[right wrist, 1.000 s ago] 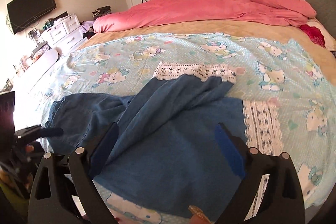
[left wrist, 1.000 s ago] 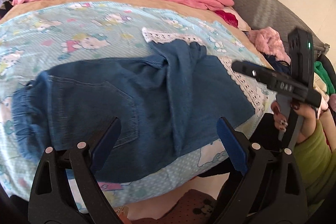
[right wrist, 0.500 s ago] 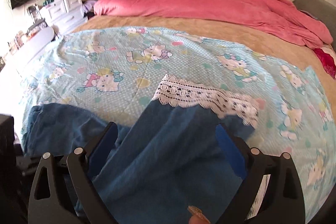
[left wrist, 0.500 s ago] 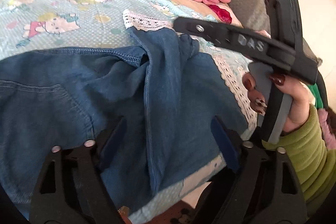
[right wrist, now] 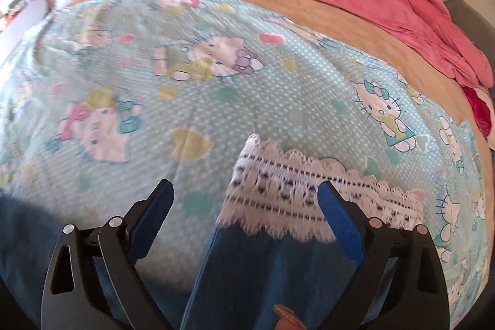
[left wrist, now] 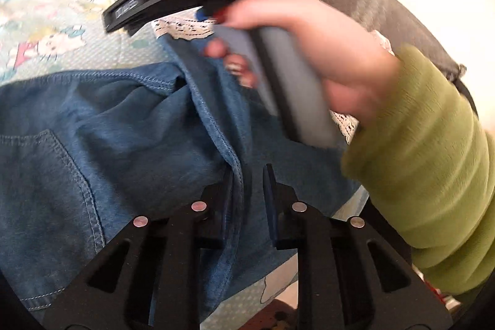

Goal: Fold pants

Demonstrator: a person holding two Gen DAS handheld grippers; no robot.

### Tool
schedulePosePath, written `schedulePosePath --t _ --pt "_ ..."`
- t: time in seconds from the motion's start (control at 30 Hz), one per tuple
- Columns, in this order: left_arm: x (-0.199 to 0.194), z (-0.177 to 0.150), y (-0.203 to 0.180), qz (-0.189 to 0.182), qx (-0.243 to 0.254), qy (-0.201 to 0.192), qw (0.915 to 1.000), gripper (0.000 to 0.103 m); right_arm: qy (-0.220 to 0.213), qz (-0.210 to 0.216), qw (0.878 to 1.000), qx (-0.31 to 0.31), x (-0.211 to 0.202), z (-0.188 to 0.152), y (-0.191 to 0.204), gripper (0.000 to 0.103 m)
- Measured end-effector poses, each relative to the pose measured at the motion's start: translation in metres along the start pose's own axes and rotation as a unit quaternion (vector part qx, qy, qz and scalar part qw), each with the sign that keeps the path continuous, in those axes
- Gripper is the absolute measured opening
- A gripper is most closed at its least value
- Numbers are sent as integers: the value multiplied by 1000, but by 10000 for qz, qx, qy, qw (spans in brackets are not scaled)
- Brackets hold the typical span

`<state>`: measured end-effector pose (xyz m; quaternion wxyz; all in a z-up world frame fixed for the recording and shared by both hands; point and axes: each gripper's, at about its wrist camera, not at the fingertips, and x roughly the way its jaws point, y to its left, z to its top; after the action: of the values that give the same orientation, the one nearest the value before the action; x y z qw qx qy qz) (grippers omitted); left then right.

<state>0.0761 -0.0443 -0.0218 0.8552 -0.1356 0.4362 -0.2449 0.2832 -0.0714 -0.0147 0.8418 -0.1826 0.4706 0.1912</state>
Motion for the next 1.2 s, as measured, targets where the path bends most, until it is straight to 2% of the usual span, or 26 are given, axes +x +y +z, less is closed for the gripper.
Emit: schedulePosePath --t 0.07,0.1,0.13,0.17,0.23,0.3,0.4,0.57,0.63,0.67,0.7,0.8,0.93,1.07,1.2 --pt "0 0 -1 22 40 -3 10000 12 106 -186 9997 77 13 4 -3 88" --pt "-1 1 -2 22 43 -2 10000 12 140 -235 9995 187 19 4 -9 78" --pt "-2 1 -3 41 45 -15 10000 12 131 -216 9993 272 20 4 -14 65" --pt "-3 0 -4 61 58 -26 10000 12 92 -218 9991 348 19 3 -19 57" --pt "-2 0 -4 153 94 -64 9998 13 -78 -66 9986 523 12 -1 -35 28" --pt "-9 -2 -5 217 107 -96 9997 14 -249 208 9964 780 0 -7 -51 13" --pt "-9 -1 -1 288 92 -132 9995 23 -535 268 9924 1079 -29 -24 -79 12" --pt "-11 2 11 503 152 -222 9984 24 -817 552 9814 1648 -77 -68 -123 12" --pt "-14 0 10 618 247 -248 9975 19 -867 619 9764 1879 -95 -91 -139 12" --pt "-16 -1 5 707 321 -276 9966 10 -881 680 9729 2027 -105 -106 -148 12" --pt "-18 -1 4 770 388 -292 9958 6 -884 743 9692 2177 -114 -122 -156 12" --pt "-23 -4 -2 857 610 -308 9940 3 -876 889 9583 2570 -136 -162 -172 12" --pt "-23 -6 -8 992 898 -313 9905 3 -854 1277 9335 3239 -164 -225 -189 12" --pt "-27 -12 -11 1156 1248 -332 9849 3 -698 1173 9308 3391 -179 -271 -190 12" --pt "-21 -15 -16 1044 1316 -225 9855 3 -482 1242 9272 3500 -175 -298 -188 15"
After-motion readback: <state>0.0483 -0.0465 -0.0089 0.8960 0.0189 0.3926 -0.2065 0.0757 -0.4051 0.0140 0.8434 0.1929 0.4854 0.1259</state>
